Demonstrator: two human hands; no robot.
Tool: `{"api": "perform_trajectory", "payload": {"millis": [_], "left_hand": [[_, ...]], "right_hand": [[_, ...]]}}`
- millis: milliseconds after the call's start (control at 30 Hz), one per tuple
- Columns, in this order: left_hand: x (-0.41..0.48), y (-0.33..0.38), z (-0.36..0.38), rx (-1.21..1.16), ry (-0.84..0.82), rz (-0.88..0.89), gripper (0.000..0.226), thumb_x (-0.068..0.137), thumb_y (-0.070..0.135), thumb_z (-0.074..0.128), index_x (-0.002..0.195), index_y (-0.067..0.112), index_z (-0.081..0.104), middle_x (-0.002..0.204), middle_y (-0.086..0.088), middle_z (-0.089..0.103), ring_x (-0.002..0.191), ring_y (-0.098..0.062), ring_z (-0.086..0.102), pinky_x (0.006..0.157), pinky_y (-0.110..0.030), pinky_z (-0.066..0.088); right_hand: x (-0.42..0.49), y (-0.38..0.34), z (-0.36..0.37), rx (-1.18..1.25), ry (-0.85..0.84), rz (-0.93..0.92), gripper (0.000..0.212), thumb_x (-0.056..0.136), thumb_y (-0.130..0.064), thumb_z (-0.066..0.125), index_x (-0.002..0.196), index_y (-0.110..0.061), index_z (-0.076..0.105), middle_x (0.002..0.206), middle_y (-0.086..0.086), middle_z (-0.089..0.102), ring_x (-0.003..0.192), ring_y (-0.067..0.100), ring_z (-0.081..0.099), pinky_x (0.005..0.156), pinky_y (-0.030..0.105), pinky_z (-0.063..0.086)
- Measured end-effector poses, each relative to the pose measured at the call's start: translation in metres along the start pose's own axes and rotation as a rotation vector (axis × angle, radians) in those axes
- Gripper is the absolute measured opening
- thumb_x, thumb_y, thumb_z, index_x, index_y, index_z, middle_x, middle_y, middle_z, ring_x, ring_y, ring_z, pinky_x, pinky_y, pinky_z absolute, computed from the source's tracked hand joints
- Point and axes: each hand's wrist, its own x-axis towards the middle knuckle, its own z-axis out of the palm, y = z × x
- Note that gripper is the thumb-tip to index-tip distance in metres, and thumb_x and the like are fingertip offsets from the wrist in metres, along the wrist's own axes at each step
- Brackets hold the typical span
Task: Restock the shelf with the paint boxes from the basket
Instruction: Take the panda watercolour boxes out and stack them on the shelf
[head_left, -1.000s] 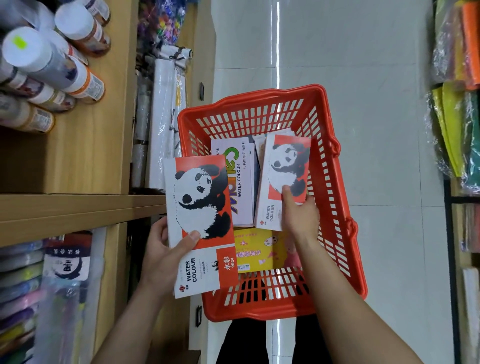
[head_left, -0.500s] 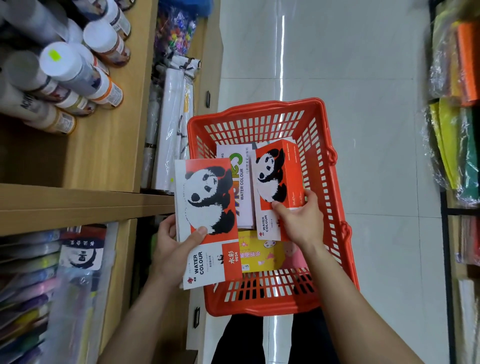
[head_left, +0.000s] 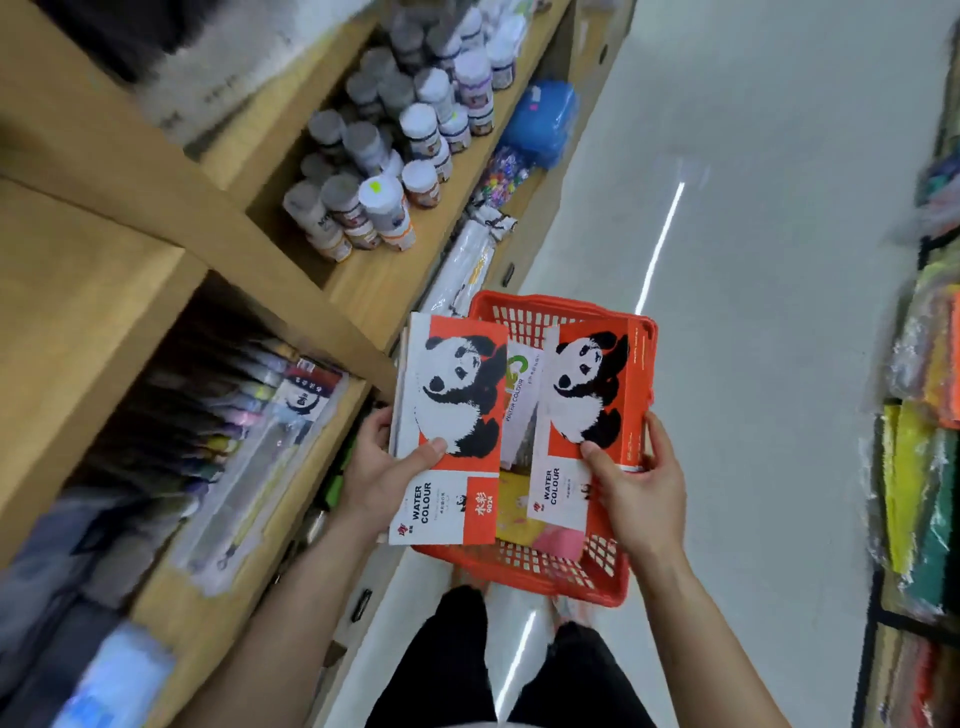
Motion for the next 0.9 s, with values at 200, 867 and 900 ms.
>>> {"api": "perform_trajectory", "payload": {"millis": [200,867,900], "left_hand": [[-0.102,0.013,-0.012,-0.125,0.209,0.093,0.067,0.056,0.041,0.091,0.114,0.035,0.057,0.102,0.022,0.077,0.085,-0.008,0.078,0.059,-0.02,0.058],[-0.3,0.08,-0.178,-0.541,0.712,0.413,0.067,0.059,0.033,0.088,0.117,0.019,0.058,0.101,0.007,0.08,0.082,-0.024,0.079,0.057,-0.032,0.059],[-0.3,0.081,-0.19,-0.55,0.704,0.401,0.071,0.058,0.033,0.092,0.119,0.017,0.058,0.101,0.004,0.08,0.082,-0.025,0.079,0.057,-0.033,0.059]], "right_hand": [[-0.024,-0.06,-0.029,0.028,-0.231,-0.172,0.093,0.065,-0.055,0.087,0.148,-0.05,0.044,0.136,-0.012,0.069,0.119,0.017,0.071,0.104,0.049,0.055],[-0.202,-0.297,0.123,-0.004,-0.946,-0.558,0.072,0.081,-0.021,0.087,0.143,-0.028,0.052,0.097,-0.011,0.082,0.082,0.006,0.08,0.071,0.027,0.06],[-0.206,-0.308,0.139,-0.038,-0.964,-0.54,0.074,0.082,-0.022,0.086,0.147,-0.02,0.051,0.103,-0.006,0.082,0.084,0.011,0.081,0.074,0.03,0.06]]}}
